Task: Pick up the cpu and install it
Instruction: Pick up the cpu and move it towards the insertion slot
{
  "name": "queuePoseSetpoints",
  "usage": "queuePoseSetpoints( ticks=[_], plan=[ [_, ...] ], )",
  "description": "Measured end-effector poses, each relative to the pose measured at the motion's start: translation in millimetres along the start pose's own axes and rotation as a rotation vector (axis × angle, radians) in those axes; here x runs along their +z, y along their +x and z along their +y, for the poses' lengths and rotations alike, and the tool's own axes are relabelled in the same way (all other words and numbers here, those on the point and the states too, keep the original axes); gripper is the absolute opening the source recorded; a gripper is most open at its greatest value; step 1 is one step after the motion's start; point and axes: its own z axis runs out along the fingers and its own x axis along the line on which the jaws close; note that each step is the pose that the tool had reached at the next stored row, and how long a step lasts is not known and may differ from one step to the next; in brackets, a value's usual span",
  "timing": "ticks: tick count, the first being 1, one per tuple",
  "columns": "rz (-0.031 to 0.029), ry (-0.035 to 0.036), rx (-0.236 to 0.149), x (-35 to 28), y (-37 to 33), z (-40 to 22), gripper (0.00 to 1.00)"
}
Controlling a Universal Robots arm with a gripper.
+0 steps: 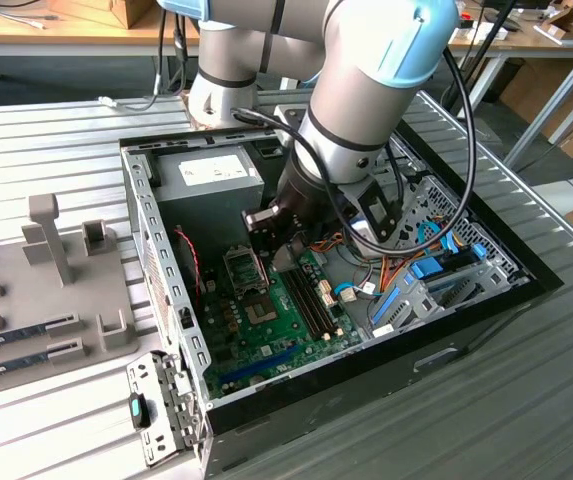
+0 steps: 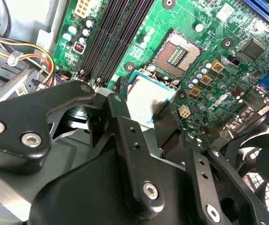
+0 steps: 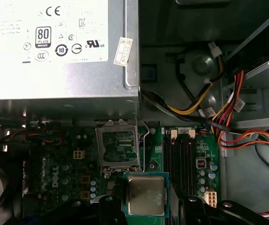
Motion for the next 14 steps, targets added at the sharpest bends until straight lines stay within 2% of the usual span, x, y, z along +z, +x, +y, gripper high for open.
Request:
queuePoseSetpoints(
  ticks=[14],
  plan=[
    [0.0, 0.0005, 0.0, 4.8, -0.2, -0.5, 0.47]
  ],
)
